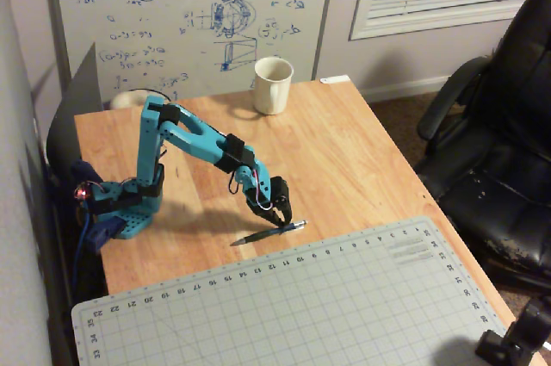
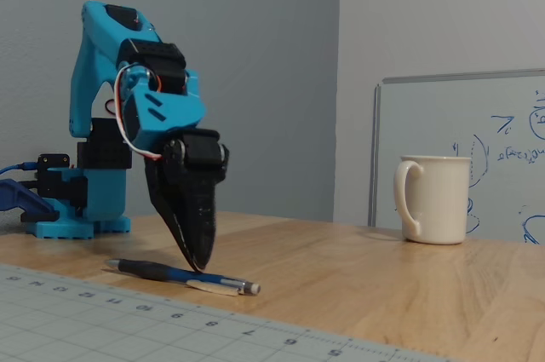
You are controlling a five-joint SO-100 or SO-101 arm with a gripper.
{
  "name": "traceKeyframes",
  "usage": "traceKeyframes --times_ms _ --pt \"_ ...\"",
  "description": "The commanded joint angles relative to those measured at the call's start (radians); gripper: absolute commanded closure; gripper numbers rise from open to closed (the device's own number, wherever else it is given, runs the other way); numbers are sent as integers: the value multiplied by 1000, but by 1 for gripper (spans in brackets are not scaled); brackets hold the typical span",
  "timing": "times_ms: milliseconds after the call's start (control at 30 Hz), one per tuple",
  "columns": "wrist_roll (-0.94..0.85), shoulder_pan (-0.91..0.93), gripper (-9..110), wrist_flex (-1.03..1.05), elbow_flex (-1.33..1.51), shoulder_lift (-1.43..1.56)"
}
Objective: Touch the pen.
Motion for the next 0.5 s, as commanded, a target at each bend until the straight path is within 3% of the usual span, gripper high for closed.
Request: traceKeyframes --times_ms 0,467 --pt "8 -6 101 -17 -66 89" --pt "8 -3 101 -12 -63 81"
